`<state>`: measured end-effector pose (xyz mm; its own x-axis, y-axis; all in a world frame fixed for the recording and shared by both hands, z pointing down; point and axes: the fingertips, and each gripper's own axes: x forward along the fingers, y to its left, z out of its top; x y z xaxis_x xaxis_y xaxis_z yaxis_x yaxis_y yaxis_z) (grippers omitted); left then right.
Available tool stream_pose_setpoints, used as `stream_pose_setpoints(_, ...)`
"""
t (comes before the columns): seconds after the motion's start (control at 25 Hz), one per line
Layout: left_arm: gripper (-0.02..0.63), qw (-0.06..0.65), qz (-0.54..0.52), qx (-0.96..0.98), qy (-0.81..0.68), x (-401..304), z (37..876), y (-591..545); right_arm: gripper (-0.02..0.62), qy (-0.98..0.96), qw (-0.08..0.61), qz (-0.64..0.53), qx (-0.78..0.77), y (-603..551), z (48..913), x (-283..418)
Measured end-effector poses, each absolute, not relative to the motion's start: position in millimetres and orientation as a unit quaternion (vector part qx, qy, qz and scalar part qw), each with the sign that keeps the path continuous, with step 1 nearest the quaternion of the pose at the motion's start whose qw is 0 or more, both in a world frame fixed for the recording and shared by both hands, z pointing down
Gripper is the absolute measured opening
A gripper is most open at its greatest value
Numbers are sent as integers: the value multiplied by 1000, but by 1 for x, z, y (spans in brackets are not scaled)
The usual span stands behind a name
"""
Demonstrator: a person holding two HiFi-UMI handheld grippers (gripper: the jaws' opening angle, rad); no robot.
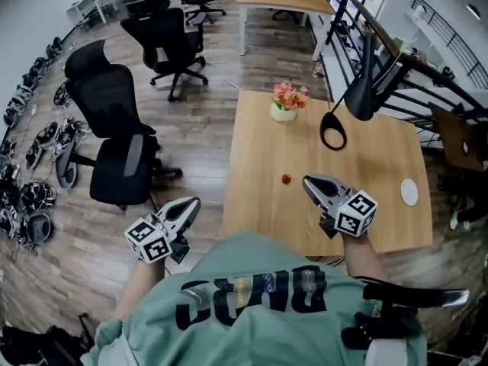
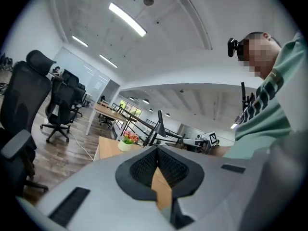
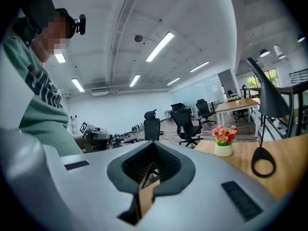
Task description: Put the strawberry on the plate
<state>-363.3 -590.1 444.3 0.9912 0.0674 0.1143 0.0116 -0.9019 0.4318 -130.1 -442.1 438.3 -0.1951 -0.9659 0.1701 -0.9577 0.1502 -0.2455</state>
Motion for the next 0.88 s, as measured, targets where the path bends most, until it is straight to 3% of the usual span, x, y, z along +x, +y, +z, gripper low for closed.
stream_pose_setpoints(0.44,5,220,72,965,125,-296,460,-587,6,688,1,-144,-712,-395,425,-101)
stream_pose_setpoints(0.88,5,201,88,975,33,-232,467,-549,6,772,-25,-117,-625,-406,439,-26)
